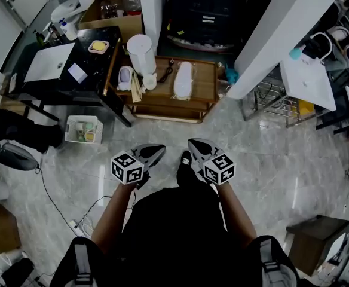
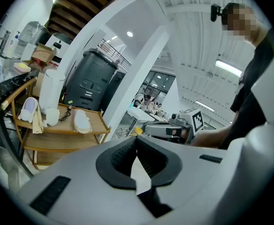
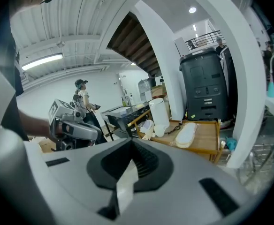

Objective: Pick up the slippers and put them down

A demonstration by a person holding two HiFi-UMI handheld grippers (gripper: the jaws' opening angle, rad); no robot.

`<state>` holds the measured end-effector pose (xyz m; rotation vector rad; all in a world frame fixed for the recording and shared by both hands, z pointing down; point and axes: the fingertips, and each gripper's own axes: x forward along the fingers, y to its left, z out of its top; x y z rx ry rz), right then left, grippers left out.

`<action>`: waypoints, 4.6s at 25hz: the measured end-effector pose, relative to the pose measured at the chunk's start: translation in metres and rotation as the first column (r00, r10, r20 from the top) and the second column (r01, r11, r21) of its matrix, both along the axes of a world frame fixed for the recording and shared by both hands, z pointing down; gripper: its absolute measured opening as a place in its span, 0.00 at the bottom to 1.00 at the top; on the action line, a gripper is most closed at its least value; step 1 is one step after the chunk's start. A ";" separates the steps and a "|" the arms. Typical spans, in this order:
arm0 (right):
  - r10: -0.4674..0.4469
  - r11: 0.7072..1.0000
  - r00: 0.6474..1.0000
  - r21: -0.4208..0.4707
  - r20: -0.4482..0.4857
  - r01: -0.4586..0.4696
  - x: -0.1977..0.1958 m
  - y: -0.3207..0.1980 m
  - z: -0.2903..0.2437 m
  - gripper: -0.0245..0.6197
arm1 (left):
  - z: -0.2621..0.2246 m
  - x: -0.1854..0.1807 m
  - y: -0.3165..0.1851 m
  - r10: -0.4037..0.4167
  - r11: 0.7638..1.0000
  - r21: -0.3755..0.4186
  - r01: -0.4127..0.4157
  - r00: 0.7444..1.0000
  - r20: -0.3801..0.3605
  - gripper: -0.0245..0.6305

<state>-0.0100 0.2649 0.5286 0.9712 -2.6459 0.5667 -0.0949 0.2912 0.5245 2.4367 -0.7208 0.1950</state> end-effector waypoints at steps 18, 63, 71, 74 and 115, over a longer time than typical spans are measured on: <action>-0.063 0.995 0.998 -0.070 0.030 0.065 0.013 -0.061 0.014 0.05 | 0.004 0.027 -0.071 -0.008 0.999 -0.045 0.009 1.000 0.015 0.06; -0.289 0.944 0.953 -0.140 0.087 0.299 0.038 -0.157 0.033 0.05 | 0.014 0.071 -0.173 -0.188 0.978 -0.085 0.191 0.981 0.037 0.06; -0.264 0.953 0.961 -0.135 0.079 0.273 0.041 -0.167 0.034 0.05 | 0.014 0.070 -0.181 -0.171 0.982 -0.079 0.173 0.985 0.034 0.06; -0.247 0.958 0.966 -0.132 0.080 0.256 0.040 -0.172 0.032 0.05 | 0.014 0.067 -0.185 -0.161 0.983 -0.082 0.163 0.986 0.037 0.06; 0.064 0.975 0.998 -0.212 -0.011 -0.065 -0.012 -0.258 0.055 0.05 | 0.050 0.017 -0.291 0.189 0.964 -0.184 -0.191 0.982 -0.026 0.06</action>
